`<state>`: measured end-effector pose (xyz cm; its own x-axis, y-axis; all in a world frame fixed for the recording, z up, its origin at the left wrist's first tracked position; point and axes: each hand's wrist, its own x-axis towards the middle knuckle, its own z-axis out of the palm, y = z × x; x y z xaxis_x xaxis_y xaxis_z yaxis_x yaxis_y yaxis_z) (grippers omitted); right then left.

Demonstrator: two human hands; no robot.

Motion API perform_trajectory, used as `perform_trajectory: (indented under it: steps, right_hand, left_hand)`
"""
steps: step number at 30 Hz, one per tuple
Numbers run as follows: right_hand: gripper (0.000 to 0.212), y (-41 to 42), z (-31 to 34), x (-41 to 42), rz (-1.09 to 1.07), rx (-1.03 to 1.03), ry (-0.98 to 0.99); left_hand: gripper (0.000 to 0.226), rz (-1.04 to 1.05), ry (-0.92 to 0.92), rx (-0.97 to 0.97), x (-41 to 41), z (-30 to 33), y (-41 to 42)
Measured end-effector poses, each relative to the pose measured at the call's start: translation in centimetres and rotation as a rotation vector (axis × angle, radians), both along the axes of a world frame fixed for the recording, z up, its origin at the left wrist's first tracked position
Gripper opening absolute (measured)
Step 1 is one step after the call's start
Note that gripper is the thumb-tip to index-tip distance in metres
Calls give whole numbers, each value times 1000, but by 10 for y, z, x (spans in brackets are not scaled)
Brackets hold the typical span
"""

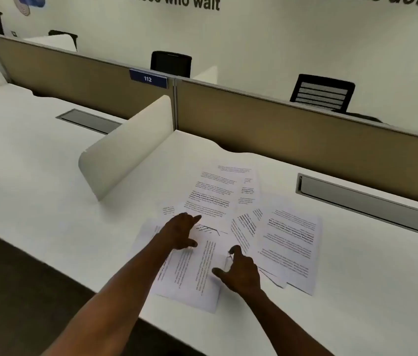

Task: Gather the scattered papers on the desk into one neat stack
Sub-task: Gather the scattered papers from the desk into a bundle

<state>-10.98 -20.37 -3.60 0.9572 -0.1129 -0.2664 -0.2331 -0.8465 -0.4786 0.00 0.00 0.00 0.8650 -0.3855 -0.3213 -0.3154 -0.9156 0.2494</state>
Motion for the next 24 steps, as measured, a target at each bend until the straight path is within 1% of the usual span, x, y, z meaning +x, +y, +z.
perform_trajectory:
  steps: [3, 7, 10, 14, 17, 19, 21, 24]
  right_hand:
    - [95, 3, -6, -5, 21, 32, 2]
    - [101, 3, -15, -11, 77, -17, -3]
    - [100, 3, -21, -12, 122, -51, -13]
    - [97, 3, -27, -12, 134, -60, -45]
    - [93, 3, -28, -12, 127, -44, -65]
    - [90, -1, -28, -11, 132, 4, -78]
    - [85, -9, -25, -10, 105, 91, -106]
    - [72, -32, -21, -7, -40, 140, -245]
  left_hand:
    - [97, -7, 45, 55, -2, -8, -10]
    - [99, 7, 37, 79, 0, -16, -17]
    - [101, 20, 18, 93, 1, -21, -20]
    - [102, 19, 6, 115, 2, -22, -23]
    - [101, 42, 12, 95, 4, -20, -25]
    - [94, 60, 18, 64, 6, -17, -23]
    - [80, 70, 36, 16, 9, -14, -18]
    - [61, 113, 68, -56, 11, -5, -7]
